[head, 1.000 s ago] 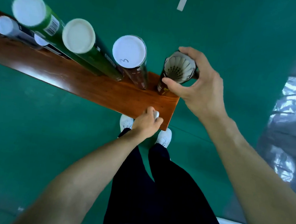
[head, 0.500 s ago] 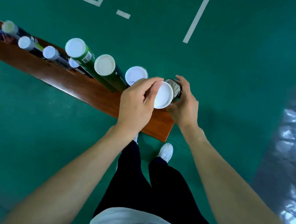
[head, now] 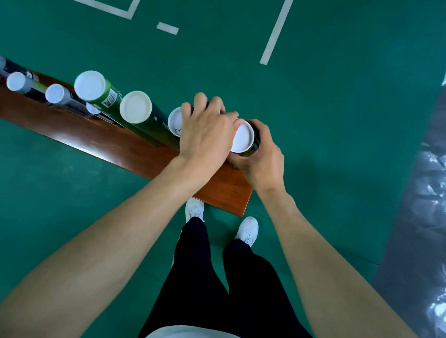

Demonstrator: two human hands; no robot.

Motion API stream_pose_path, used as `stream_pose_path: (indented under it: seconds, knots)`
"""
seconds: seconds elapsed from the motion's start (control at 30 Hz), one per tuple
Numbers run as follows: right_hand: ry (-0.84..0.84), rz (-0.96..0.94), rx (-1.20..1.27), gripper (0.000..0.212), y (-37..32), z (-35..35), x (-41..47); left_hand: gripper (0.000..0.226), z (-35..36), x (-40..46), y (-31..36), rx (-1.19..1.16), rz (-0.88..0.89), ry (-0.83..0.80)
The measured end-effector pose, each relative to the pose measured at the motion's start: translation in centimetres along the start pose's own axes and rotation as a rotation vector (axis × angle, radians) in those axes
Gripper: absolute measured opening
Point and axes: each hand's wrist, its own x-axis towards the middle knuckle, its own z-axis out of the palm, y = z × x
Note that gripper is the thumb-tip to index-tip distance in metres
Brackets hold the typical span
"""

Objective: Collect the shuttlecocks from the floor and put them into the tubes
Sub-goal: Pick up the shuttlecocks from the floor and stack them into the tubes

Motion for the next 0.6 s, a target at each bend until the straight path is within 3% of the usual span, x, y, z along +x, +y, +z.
stream_pose_path:
  seconds: [0.1, 0.3, 0.6]
  knots:
    - [0.016, 0.000, 0.007, 0.078, 0.1, -0.1, 0.0, 0.042, -0.7, 0.3, 0.5, 0.061, 0.044, -0.022]
    - [0.032, 0.010, 0.035, 0.078, 0.4, -0.6, -0.2, 0.019, -0.9, 0.2, 1.9, 0.192, 0.099, -0.119]
    - [0.027, -0.006, 0.044, 0.080, 0.5, -0.4, -0.3, 0.034, -0.6, -0.1, 1.8, 0.196, 0.126, -0.020]
